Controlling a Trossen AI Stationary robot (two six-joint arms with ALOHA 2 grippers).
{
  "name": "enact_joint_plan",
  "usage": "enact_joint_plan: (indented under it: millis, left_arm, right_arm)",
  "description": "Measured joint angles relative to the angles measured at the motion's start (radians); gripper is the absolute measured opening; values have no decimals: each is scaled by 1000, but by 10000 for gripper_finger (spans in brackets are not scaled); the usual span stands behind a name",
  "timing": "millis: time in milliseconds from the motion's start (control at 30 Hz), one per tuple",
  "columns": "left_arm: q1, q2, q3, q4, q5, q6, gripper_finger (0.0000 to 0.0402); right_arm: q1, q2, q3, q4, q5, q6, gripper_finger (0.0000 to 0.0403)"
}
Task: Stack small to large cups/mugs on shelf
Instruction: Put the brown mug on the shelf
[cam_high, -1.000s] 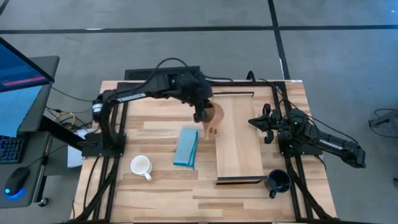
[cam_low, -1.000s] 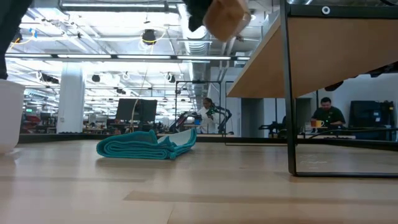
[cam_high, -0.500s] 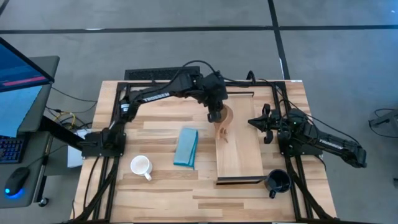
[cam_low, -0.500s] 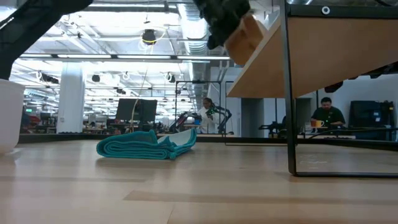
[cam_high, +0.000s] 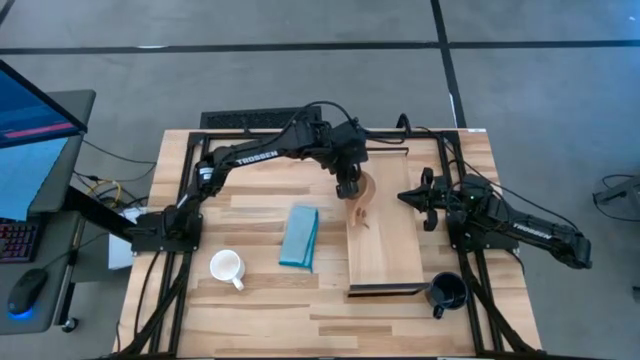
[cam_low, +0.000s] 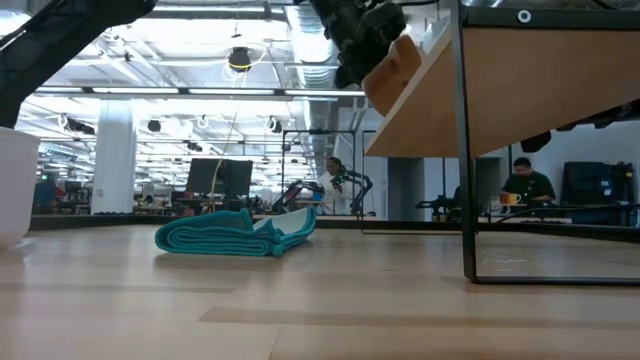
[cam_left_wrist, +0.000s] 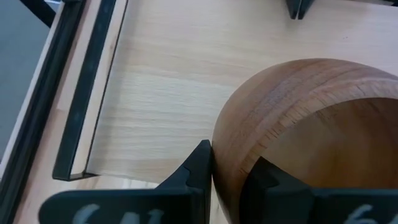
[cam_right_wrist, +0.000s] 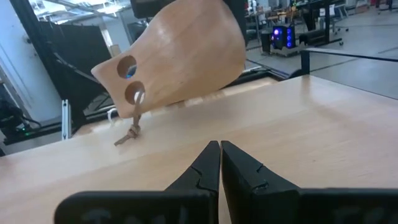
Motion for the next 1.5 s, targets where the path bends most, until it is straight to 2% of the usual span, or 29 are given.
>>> enact_joint_plan:
  millis: [433,767,1500]
  left_arm:
    - [0,24,0,-11,2,-24,26]
    - [-6,24,0,-7,14,64,26]
    - [-6,22,0,8,17,105,26]
  right_arm:
    - [0,0,0,0,0,0,37]
    - [0,0,0,0,0,0,37]
    - [0,0,0,0,0,0,37]
